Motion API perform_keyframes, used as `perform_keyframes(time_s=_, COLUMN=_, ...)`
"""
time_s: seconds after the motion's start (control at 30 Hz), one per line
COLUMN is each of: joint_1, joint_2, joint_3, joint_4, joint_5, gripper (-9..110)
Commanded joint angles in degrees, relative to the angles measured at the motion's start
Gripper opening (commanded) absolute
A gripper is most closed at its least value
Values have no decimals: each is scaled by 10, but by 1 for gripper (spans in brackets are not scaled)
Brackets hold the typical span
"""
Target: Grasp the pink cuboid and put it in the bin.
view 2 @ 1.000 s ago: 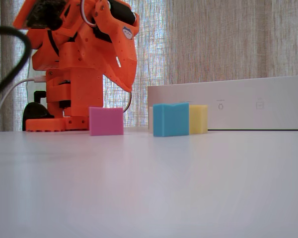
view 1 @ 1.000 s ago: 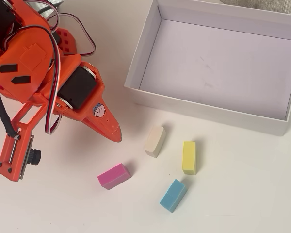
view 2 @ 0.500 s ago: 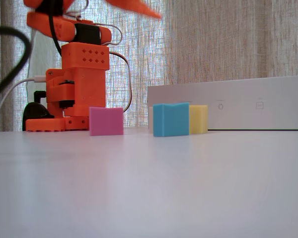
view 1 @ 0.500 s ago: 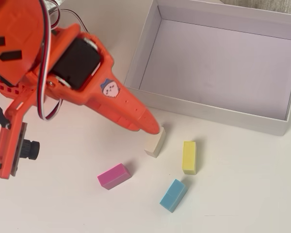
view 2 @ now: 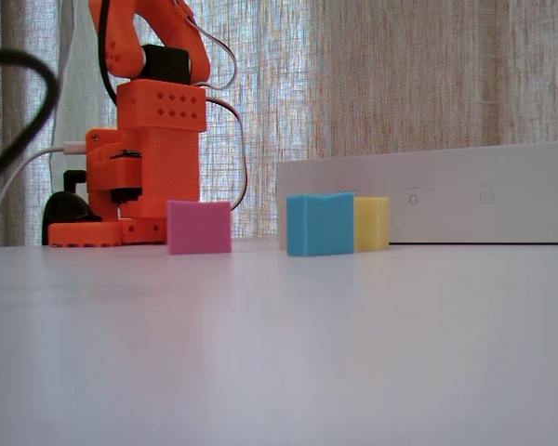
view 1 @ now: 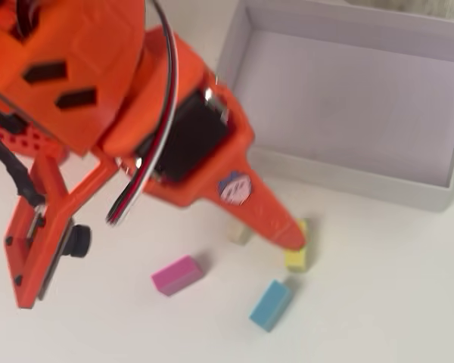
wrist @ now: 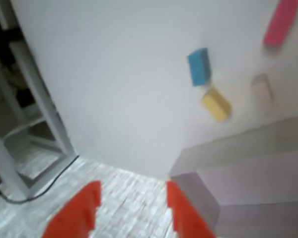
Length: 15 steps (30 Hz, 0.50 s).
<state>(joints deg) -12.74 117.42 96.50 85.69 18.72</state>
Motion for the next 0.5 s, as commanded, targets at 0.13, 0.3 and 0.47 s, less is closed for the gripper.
perform_keyframes(time_s=0.13, joint_1=55, joint_2=-11, joint_3=120, joint_4=-40, joint_5=11, gripper=16)
perform_keyframes(time_s=0.3, joint_1=87, joint_2=-25, joint_3=196, joint_4=-72, joint_5=11, gripper=16)
perform_keyframes(time_s=0.47, joint_1=115, joint_2=-42, joint_3=243, joint_4=-101, joint_5=-2, gripper=16)
